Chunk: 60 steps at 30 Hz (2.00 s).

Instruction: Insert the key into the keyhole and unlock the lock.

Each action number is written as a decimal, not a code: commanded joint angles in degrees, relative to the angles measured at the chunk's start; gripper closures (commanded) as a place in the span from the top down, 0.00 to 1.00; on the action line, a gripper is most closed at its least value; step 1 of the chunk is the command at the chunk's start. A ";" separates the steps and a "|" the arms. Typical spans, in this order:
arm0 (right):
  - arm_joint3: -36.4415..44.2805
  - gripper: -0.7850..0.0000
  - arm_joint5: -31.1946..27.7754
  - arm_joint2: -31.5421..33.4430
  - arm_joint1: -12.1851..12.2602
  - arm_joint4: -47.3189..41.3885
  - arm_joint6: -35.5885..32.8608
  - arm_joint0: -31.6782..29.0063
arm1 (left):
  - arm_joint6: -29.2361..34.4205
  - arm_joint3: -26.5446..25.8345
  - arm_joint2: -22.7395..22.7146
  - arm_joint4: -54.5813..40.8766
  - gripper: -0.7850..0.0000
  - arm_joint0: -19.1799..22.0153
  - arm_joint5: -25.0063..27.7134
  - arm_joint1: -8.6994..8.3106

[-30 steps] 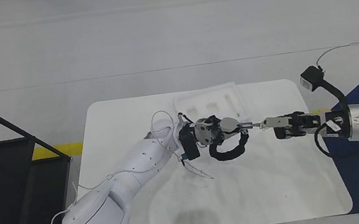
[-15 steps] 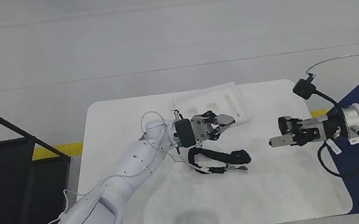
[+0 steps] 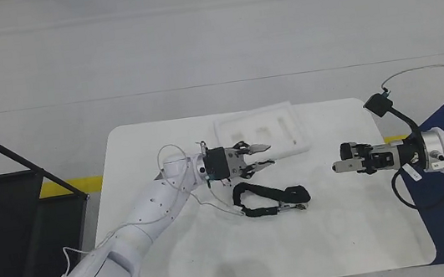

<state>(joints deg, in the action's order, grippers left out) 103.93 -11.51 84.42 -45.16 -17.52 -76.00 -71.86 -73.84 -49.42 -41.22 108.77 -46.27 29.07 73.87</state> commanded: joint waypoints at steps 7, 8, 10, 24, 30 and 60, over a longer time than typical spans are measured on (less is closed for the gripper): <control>0.00 1.00 0.00 0.00 0.00 0.00 0.00 0.00 | -0.36 0.40 -0.18 1.91 1.00 -0.94 1.01 -1.76; 0.00 1.00 0.00 0.00 0.00 0.00 0.00 0.00 | -0.19 0.55 0.26 2.16 1.00 -0.98 1.18 -1.92; 0.00 1.00 0.00 0.00 0.00 0.00 0.00 0.00 | 0.00 1.01 1.13 1.41 1.00 -1.20 1.38 -2.12; 0.00 1.00 0.00 0.00 0.00 0.00 0.00 0.00 | 0.06 3.63 9.20 -4.24 1.00 -1.54 1.43 -1.10; 0.00 1.00 0.00 0.00 0.00 0.00 0.00 0.00 | 0.24 6.77 11.65 -4.73 1.00 0.57 -0.10 1.01; -11.11 1.00 -30.95 -21.35 -2.88 29.45 14.17 12.10 | 25.66 -0.67 2.27 -20.07 1.00 1.24 27.03 -6.58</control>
<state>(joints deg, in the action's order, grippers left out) 93.66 -41.79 64.56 -47.89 10.35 -62.49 -60.76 -49.41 -48.97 -38.12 89.40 -44.45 54.86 67.86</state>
